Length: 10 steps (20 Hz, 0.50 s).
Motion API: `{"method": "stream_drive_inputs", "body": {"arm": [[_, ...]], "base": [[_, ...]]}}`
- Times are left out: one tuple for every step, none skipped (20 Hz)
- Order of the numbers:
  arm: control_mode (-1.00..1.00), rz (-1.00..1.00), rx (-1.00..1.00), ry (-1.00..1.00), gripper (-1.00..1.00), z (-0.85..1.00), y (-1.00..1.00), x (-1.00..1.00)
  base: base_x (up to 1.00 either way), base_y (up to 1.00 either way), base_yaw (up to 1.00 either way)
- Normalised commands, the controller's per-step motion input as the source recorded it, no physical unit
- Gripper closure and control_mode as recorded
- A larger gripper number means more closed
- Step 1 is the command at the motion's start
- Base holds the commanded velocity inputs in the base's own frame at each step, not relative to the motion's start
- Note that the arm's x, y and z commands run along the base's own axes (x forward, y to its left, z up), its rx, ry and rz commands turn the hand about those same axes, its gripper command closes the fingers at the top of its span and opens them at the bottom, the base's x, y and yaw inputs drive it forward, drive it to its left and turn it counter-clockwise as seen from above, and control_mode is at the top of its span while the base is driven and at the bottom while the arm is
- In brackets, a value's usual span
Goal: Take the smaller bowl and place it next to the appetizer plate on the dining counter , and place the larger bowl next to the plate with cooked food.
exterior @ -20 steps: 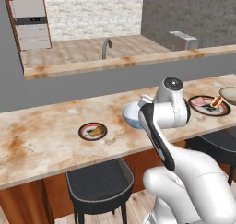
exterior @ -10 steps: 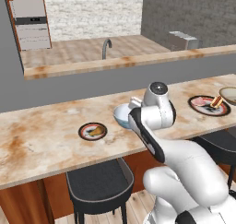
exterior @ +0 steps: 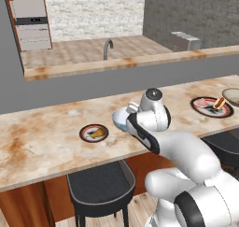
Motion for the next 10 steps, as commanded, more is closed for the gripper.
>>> {"method": "stream_drive_inputs", "body": {"arm": [[-1.00,0.00,0.00,0.00,1.00,-0.32,0.04,0.31],[-1.00,0.00,0.00,0.00,1.00,-0.30,0.06,0.29],[-1.00,0.00,0.00,0.00,1.00,-0.29,0.09,0.33],[-1.00,0.00,0.00,0.00,1.00,-0.27,0.10,0.31],[-1.00,0.00,0.00,0.00,1.00,-0.26,0.11,0.31],[-1.00,0.00,0.00,0.00,1.00,-0.26,0.10,0.31],[-1.00,0.00,0.00,0.00,1.00,-0.26,0.09,0.34],[-1.00,0.00,0.00,0.00,1.00,-0.26,0.09,0.34],[-1.00,0.00,0.00,0.00,1.00,-0.26,0.06,0.33],[-1.00,0.00,0.00,0.00,1.00,-0.26,0.06,0.34]], "base": [[0.00,0.00,0.00],[0.00,0.00,0.00],[0.00,0.00,0.00],[0.00,0.00,0.00],[0.00,0.00,0.00],[0.00,0.00,0.00],[0.00,0.00,0.00],[0.00,0.00,0.00],[0.00,0.00,0.00],[0.00,0.00,0.00]]}}
